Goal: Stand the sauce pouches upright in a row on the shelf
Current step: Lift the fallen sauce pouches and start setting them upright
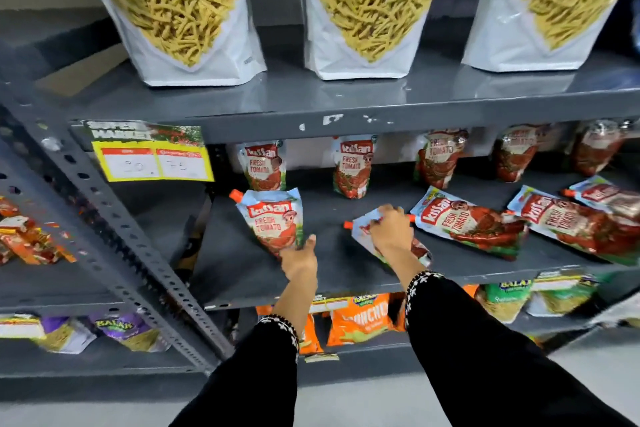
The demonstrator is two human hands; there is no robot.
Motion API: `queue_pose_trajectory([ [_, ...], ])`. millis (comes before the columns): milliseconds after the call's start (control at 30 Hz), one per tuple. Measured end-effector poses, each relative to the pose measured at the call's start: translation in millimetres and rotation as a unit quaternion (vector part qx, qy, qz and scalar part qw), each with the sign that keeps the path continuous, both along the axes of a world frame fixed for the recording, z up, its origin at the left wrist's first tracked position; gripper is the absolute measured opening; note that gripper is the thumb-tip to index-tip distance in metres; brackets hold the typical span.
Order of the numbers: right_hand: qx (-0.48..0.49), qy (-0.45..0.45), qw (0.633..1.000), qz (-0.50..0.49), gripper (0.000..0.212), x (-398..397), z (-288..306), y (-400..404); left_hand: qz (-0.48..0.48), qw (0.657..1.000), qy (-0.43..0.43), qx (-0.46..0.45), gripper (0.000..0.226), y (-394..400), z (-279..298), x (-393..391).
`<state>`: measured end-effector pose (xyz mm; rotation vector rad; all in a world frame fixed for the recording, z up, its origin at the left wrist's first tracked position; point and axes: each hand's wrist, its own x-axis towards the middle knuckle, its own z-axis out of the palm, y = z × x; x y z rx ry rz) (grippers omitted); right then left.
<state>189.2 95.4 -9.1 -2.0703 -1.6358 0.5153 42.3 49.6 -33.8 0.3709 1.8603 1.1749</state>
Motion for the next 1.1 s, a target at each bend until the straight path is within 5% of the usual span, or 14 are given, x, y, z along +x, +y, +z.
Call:
queue_pose_trajectory([
  [100, -0.116, -0.073, 0.990, -0.028, 0.044, 42.4, 1.6, -1.2, -0.097, 0.995, -0.005, -0.007, 0.051, 12.5, -7.3, 34.7],
  [233, -0.234, -0.019, 0.971, 0.046, 0.041, 87.2, -8.2, 2.9, -0.150, 0.988, 0.018, -0.039, 0.046, 28.4, -24.7, 83.0],
  [367, -0.264, 0.187, 0.946, 0.029, 0.006, 107.8, -13.9, 19.1, -0.098, 0.994, -0.001, -0.046, 0.041, 48.9, -22.1, 111.4],
  [467, -0.219, 0.369, 0.903, 0.030, 0.025, 123.4, -19.7, 31.5, -0.080, 0.992, 0.092, 0.018, 0.029, 58.6, -11.1, 125.7],
  [567, -0.141, 0.465, 0.872, 0.063, 0.038, 122.8, -15.9, 34.3, -0.094, 0.970, 0.135, 0.177, 0.034, 58.6, 9.4, 124.3],
  [667, -0.090, 0.481, 0.869, 0.069, 0.030, 111.8, -16.2, 39.0, -0.132, 0.942, 0.203, 0.232, 0.029, 55.1, 19.5, 113.4],
  [800, -0.074, 0.461, 0.882, 0.061, 0.040, 101.8, -20.9, 46.5, -0.129, 0.947, 0.206, 0.210, 0.034, 51.4, 10.2, 105.8],
  [967, -0.086, 0.436, 0.893, 0.078, 0.045, 110.8, -16.5, 57.4, -0.017, 0.976, 0.166, 0.138, 0.045, 46.1, 2.5, 116.4],
  [1100, -0.027, 0.346, 0.937, 0.046, 0.043, 132.9, -11.1, 57.3, 0.104, 0.990, 0.053, 0.082, 0.043, 39.2, -3.3, 136.6],
])
